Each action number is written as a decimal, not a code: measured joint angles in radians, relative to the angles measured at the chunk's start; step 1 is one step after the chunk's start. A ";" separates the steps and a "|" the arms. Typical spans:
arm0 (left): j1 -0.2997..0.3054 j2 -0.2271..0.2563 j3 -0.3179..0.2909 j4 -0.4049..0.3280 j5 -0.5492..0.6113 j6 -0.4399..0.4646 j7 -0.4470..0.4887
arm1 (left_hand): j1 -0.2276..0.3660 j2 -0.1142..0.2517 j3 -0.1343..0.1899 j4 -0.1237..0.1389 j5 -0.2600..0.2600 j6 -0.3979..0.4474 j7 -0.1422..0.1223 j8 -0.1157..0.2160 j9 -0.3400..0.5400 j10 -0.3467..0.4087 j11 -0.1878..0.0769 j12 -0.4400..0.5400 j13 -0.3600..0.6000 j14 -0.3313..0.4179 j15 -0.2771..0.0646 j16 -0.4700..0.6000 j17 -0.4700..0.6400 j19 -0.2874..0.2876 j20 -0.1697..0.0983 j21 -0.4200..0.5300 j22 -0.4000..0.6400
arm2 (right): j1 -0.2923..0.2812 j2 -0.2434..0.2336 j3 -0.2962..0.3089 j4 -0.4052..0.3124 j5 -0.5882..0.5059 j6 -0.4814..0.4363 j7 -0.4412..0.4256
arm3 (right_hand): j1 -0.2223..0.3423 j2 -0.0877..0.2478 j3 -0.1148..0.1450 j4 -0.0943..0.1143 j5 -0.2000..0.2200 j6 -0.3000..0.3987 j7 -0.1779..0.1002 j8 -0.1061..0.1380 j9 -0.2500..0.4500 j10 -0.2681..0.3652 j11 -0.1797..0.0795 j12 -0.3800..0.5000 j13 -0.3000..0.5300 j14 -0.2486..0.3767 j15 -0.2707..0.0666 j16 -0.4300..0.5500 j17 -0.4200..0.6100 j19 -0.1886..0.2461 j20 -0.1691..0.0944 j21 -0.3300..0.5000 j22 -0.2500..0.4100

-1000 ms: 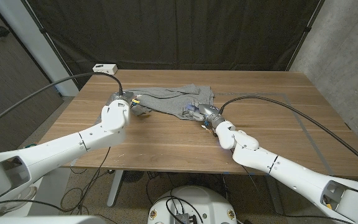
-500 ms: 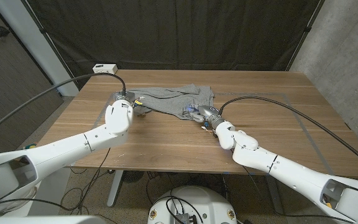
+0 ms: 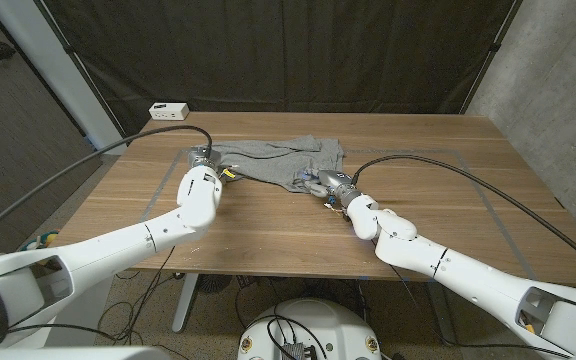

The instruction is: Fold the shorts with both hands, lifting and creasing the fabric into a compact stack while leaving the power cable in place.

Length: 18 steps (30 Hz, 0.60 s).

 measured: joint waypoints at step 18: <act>0.108 -0.027 -0.092 0.067 0.310 -0.094 0.096 | 0.493 0.104 0.258 -0.025 -0.202 0.560 -0.001 0.097 0.017 0.305 -0.015 0.013 0.081 0.198 -0.016 -0.001 0.031 0.083 -0.044 0.111 0.014 | 0.033 -0.009 -0.018 0.005 0.019 0.006 0.091 | -0.009 -0.009 0.053 0.000 -0.012 0.175 0.014 0.034 0.000 0.150 0.007 0.026 0.000 0.129 -0.003 0.025 -0.005 0.035 -0.016 0.016 0.001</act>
